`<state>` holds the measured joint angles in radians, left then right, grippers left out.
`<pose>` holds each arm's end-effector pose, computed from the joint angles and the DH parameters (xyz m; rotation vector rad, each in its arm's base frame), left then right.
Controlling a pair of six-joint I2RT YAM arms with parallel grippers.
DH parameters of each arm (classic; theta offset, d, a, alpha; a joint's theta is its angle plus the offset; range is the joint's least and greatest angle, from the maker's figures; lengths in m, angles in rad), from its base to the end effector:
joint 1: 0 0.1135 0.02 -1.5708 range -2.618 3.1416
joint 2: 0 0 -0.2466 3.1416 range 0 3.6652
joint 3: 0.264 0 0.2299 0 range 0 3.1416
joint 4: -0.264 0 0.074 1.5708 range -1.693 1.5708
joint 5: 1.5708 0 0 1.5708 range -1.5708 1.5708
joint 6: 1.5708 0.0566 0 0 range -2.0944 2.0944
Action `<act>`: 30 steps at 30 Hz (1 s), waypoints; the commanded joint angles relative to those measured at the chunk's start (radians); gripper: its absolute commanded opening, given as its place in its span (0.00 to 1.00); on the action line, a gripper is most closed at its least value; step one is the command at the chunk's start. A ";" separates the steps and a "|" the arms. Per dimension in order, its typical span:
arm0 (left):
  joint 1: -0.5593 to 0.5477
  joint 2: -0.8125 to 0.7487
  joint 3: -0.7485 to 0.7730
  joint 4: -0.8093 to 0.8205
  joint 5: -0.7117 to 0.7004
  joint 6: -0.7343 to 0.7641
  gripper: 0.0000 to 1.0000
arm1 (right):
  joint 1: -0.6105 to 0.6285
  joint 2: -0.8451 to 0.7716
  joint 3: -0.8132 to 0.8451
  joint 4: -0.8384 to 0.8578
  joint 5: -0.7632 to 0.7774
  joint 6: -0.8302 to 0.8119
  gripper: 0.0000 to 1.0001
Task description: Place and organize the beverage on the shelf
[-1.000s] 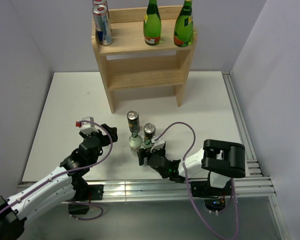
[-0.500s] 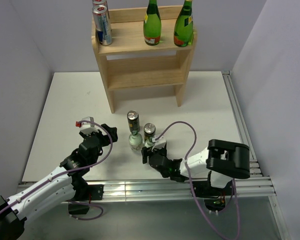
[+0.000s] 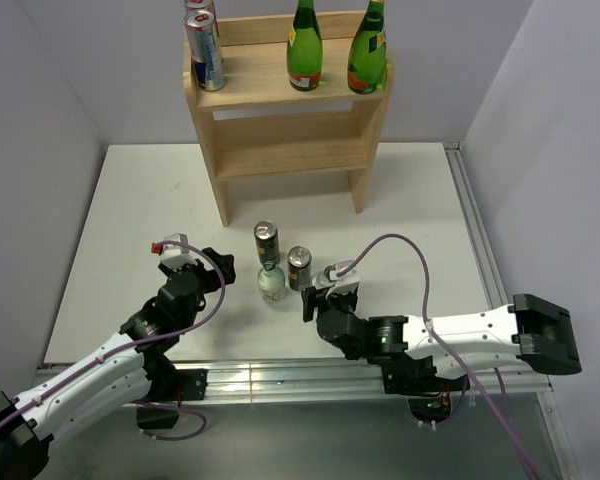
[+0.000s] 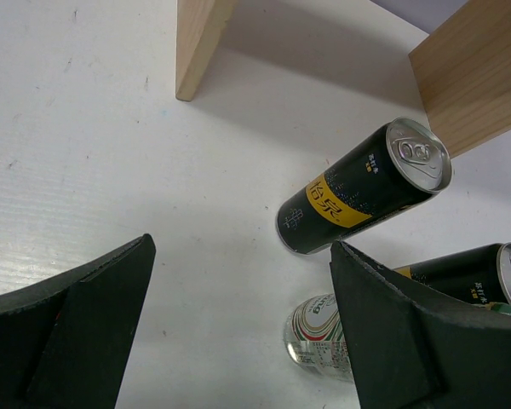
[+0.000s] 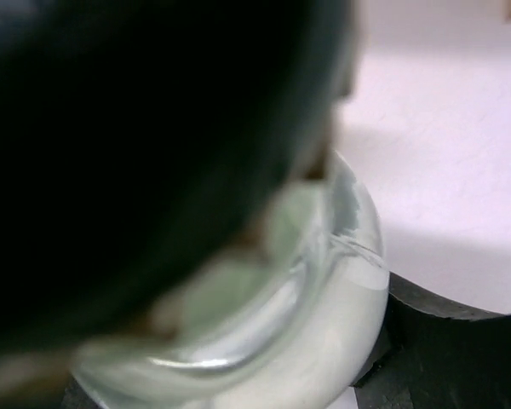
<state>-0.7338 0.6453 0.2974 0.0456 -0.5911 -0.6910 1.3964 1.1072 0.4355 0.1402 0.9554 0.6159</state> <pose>0.1456 -0.0888 0.2065 -0.3644 1.8077 -0.4506 0.0824 0.2015 0.1889 -0.1925 1.8747 0.3727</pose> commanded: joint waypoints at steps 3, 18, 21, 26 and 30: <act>-0.004 -0.004 0.000 0.036 0.002 0.019 0.91 | -0.025 -0.115 0.184 0.010 0.120 -0.169 0.00; -0.004 -0.013 0.000 0.028 -0.003 0.016 0.99 | -0.494 0.055 0.566 0.084 -0.268 -0.449 0.00; -0.004 -0.021 -0.003 0.028 -0.003 0.018 0.99 | -0.569 0.127 0.652 0.076 -0.320 -0.458 0.00; -0.004 -0.021 -0.003 0.028 -0.003 0.019 0.99 | -0.655 0.230 0.784 0.067 -0.374 -0.473 0.00; -0.004 -0.019 -0.001 0.027 0.000 0.018 0.99 | -0.712 0.321 0.867 0.050 -0.411 -0.484 0.00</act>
<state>-0.7345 0.6365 0.2974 0.0444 -0.5915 -0.6910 0.7120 1.4250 1.1782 0.0700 0.5785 0.1608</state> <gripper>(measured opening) 0.993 0.748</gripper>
